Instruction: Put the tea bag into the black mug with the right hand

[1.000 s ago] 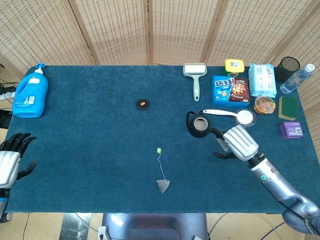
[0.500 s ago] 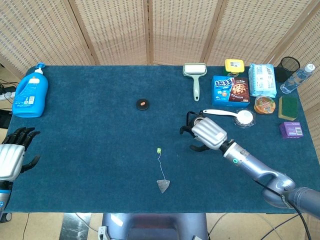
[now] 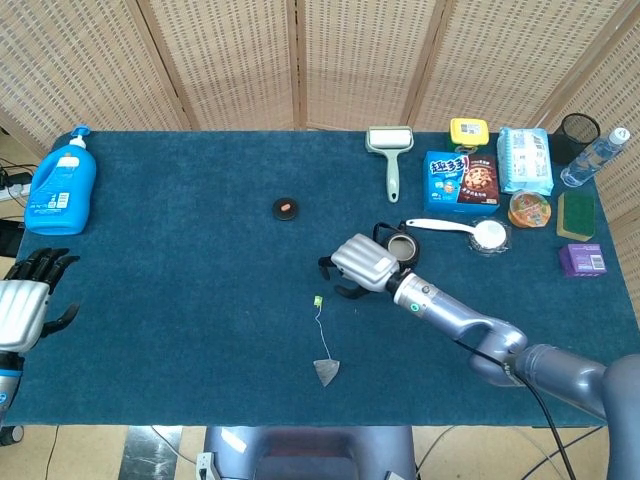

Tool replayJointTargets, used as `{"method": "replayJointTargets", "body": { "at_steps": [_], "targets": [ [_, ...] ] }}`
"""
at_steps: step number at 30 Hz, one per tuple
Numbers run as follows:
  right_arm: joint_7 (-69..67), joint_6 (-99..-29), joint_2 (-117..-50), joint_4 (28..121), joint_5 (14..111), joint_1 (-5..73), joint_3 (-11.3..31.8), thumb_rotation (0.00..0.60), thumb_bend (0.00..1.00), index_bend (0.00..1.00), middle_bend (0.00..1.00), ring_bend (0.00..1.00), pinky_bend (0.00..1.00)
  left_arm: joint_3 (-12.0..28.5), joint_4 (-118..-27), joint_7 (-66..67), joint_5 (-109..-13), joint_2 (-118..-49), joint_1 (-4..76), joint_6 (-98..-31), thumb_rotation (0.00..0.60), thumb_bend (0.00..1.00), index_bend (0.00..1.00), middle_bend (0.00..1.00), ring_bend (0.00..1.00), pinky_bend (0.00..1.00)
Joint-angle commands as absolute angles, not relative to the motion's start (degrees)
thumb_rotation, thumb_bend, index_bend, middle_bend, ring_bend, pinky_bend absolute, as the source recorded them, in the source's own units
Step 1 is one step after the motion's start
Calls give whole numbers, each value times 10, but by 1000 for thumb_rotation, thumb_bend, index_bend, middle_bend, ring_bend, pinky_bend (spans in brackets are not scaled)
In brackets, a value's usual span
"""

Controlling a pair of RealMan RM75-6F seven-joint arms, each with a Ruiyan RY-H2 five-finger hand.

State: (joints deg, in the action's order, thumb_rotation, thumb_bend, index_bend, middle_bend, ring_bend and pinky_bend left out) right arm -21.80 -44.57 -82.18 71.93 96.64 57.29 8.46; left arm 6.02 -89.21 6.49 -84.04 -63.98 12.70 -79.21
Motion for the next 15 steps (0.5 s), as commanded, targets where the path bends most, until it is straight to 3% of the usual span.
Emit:
{"method": "replayJointTargets", "body": {
  "at_steps": [1, 15],
  "targets": [
    [-217, -433, -836, 706, 958, 584, 79, 600, 438, 499, 1000, 1000, 1000, 60, -889, 61, -841, -639, 129, -791, 600, 321, 213, 179, 133, 237],
    [-183, -405, -889, 660, 930, 614, 63, 600, 413, 508, 1000, 1000, 1000, 57, -884, 48, -841, -636, 133, -789, 600, 321, 213, 179, 134, 236]
  ]
}}
